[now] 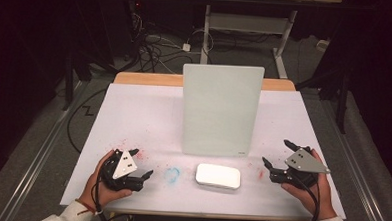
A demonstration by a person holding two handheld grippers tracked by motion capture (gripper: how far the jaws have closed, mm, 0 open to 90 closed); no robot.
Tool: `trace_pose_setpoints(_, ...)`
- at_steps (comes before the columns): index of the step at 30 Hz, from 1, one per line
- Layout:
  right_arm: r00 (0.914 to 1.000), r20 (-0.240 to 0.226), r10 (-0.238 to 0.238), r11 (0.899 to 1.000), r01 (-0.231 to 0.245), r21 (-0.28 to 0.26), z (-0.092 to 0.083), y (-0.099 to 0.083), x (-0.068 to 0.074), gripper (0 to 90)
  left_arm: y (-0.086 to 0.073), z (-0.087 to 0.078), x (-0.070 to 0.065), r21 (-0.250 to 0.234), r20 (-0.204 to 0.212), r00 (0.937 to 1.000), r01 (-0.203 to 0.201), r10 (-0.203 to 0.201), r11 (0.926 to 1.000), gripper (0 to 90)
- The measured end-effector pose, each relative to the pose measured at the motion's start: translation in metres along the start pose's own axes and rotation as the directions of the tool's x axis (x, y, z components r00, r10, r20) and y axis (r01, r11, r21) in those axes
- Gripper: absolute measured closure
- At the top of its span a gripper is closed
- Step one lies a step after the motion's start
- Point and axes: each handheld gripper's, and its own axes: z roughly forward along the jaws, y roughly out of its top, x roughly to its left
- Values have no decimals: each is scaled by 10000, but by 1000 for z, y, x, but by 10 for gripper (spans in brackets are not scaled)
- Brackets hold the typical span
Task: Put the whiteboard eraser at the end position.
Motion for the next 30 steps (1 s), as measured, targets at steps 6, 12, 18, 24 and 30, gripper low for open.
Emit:
trace_pose_setpoints(6, 9985, -70, 538, 9983, -536, 238, -3, -19, -1, 162, 1, 1, 3, -46, -56, 9999, 90, -90, 9999, 181)
trace_pose_setpoints(12, 9960, -156, 885, 9949, -876, 504, -5, -36, 2, 163, 2, 2, 3, -54, -135, 9999, 76, -77, 10000, 181)
trace_pose_setpoints(18, 9974, -240, 681, 9966, -668, 485, -4, -36, 5, 163, 2, -1, 0, -127, -143, 9999, 4, -5, 9999, 181)
trace_pose_setpoints(24, 9984, -35, 571, 9977, -570, 360, -8, -32, 6, 162, 0, -4, 0, -165, -149, 9999, -4, 1, 9999, 181)
trace_pose_setpoints(30, 9980, 49, 632, 9976, -633, 270, -9, -31, 6, 162, 0, -4, 1, -182, -147, 9999, 35, -38, 9998, 181)
